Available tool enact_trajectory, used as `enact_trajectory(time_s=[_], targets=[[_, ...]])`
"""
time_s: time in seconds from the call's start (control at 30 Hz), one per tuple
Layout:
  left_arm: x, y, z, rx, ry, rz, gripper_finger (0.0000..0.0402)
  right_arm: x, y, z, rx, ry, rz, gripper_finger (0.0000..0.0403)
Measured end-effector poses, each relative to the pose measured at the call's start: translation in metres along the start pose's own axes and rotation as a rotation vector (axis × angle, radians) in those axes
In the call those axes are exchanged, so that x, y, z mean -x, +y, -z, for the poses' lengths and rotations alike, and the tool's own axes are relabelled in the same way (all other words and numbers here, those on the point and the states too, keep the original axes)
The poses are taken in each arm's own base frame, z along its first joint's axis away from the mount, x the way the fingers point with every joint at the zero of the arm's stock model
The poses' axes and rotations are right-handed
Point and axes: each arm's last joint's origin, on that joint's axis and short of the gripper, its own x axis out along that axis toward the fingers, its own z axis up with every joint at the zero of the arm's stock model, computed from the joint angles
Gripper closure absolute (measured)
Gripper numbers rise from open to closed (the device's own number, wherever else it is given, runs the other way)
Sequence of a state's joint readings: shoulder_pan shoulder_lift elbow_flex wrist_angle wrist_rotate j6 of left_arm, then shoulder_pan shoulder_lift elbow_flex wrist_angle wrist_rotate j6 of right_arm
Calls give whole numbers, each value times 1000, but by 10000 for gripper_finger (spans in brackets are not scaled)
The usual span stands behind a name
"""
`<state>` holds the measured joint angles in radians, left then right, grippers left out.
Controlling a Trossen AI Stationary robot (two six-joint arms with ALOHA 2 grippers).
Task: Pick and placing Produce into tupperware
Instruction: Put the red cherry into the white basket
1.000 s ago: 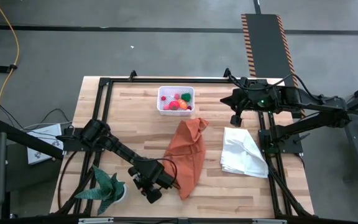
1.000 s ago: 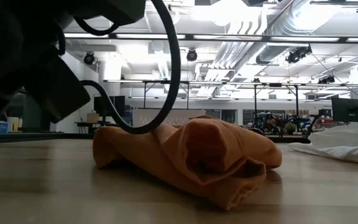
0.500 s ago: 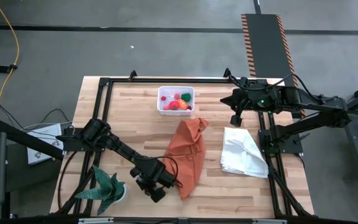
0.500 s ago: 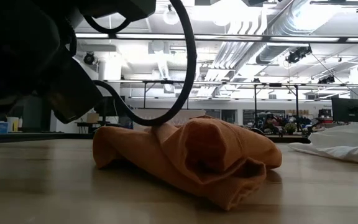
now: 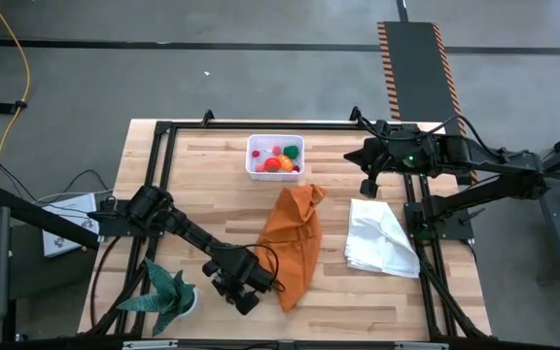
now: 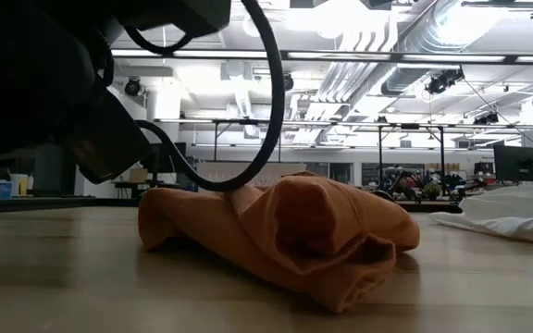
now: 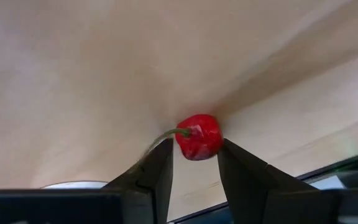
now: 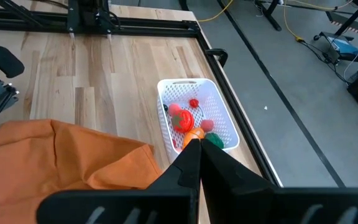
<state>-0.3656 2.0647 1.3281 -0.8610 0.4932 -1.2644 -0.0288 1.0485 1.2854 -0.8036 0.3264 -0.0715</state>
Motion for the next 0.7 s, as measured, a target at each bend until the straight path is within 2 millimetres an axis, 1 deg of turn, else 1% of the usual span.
enact_trajectory(time_s=[0.2,0.7], targets=[[4,4,-6,23,15,-5,286,0,0,0,0,0,0,402],[4,4,-6,29,15,-4,286,0,0,0,8,0,0,402]])
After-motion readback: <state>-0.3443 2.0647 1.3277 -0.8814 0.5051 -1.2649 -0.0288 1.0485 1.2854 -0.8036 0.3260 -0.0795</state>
